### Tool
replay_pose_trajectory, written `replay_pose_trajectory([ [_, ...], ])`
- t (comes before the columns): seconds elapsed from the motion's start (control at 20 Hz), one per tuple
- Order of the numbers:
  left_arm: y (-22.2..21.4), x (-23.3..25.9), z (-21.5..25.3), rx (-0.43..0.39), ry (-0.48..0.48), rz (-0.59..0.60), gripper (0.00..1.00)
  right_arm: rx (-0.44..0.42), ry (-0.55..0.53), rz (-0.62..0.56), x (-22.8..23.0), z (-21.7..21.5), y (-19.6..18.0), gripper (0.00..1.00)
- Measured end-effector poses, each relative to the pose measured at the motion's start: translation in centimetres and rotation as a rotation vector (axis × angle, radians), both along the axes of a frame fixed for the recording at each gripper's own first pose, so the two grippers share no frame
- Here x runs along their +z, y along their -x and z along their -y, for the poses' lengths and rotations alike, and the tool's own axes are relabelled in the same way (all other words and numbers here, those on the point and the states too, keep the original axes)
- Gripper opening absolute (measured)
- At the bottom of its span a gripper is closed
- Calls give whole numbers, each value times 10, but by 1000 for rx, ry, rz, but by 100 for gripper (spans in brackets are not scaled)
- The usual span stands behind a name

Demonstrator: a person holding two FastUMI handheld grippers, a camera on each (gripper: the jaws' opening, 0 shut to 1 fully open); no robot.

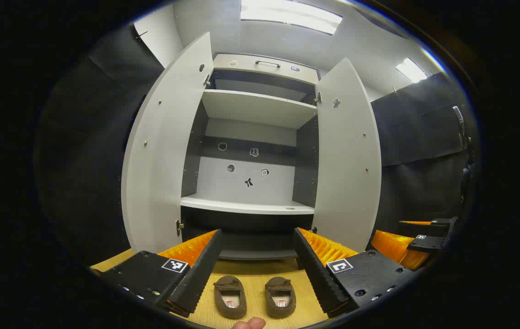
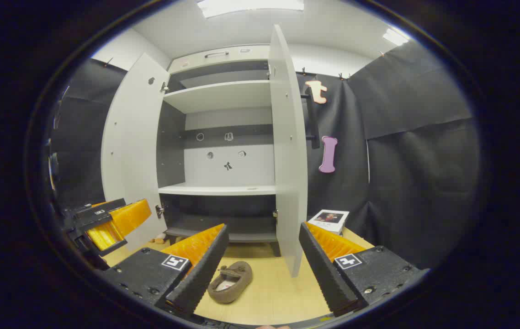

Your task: Grab one shoe with the right hand and put it into the shoe cabinet, grab the other shoe with the left hand and put it into the shoe cabinet; then close the right door with the right hand and the left door with the left hand.

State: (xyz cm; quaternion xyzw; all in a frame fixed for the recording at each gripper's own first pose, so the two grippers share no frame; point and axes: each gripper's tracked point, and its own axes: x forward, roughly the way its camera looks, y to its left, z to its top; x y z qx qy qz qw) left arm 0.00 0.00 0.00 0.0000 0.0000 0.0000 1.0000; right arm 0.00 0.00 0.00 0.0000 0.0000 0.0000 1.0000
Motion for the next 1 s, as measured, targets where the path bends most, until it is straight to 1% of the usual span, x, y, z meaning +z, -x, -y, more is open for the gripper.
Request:
replay_pose_trajectory([
  [0.35, -3, 7, -2, 26, -7, 22, 95, 27, 9, -6, -1, -3, -5, 100],
  [0.4, -3, 7, -3, 32, -9, 25, 99, 32, 10, -4, -1, -4, -5, 100],
  [0.45, -2, 5, -4, 38, -9, 23, 94, 37, 13, -4, 0, -5, -5, 100],
  [0.6, -3, 3, -3, 40, 3, 13, 94, 49, 28, 3, 1, -8, -3, 100],
  [0.65, -2, 5, -2, 43, 1, 18, 99, 52, 34, 5, 1, -9, -3, 100],
  [0.7, -2, 7, -3, 47, -4, 22, 94, 57, 39, 9, 2, -10, -3, 100],
  [0.75, -1, 8, -4, 51, -8, 26, 99, 65, 41, 9, 3, -13, -3, 100],
  [0.9, 1, 14, -4, 53, -9, 36, 99, 121, 42, 3, 5, -28, -8, 100],
  [0.95, 3, 15, -4, 52, -11, 36, 94, 144, 44, -5, 3, -33, -13, 99],
  [1.0, 5, 16, -5, 58, -14, 39, 94, 167, 49, -27, -1, -41, -17, 99],
])
